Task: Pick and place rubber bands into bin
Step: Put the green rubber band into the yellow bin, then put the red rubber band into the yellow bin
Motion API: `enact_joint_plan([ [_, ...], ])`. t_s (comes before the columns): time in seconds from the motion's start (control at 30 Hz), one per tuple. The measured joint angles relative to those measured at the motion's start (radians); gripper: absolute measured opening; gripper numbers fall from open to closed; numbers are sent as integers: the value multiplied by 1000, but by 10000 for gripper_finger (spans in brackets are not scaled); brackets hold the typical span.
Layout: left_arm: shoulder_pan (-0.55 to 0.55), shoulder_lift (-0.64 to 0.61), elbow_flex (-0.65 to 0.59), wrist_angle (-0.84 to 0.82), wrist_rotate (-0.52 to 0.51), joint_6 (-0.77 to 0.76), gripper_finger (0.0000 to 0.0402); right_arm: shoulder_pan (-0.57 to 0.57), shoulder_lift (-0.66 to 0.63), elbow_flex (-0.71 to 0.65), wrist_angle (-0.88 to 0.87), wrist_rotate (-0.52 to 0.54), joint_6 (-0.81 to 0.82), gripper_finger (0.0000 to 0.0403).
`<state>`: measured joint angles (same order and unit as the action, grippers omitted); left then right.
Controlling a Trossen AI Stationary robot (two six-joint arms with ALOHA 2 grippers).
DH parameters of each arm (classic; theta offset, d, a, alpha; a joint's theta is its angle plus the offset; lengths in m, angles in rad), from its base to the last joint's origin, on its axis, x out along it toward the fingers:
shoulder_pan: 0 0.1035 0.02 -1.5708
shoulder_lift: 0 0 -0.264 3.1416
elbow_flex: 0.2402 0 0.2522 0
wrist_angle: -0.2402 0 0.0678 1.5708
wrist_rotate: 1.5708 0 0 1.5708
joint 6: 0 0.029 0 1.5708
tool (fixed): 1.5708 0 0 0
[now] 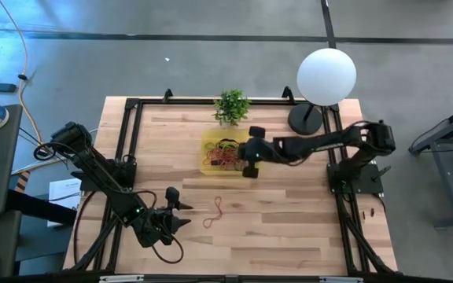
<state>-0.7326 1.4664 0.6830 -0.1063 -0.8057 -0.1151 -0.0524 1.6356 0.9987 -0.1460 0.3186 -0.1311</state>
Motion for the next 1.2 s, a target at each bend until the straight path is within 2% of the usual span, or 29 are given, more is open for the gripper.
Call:
enact_joint_plan([
  [0.1, 0, 0, 0, 2, 0, 7, 211, -62, 0, -13, 0, -27, 43, 1],
  [0.33, 0, 0, 0, 1, -6, 7, 211, -153, 1, -29, -2, -178, 108, 21],
  [0.5, 1, 0, 0, 1, -21, 7, 211, -157, 1, -31, 1, -177, 108, 47],
  [0.67, 36, 0, 0, 2, 11, 7, 211, -157, 1, -31, 1, -179, 108, 99],
  [0.77, 80, 2, 0, 2, 83, 21, 211, -148, 1, -31, 1, -181, 101, 131],
  [0.93, 198, 50, 0, 61, 297, 136, 211, -97, 1, -31, 31, -219, 46, 166],
  [1.07, 291, 103, 2, 164, 473, 195, 211, -30, 1, -31, 53, -217, 18, 176],
  [1.2, 351, 135, 31, 157, 530, 246, 211, 51, 1, -31, 54, -210, -4, 177],
])
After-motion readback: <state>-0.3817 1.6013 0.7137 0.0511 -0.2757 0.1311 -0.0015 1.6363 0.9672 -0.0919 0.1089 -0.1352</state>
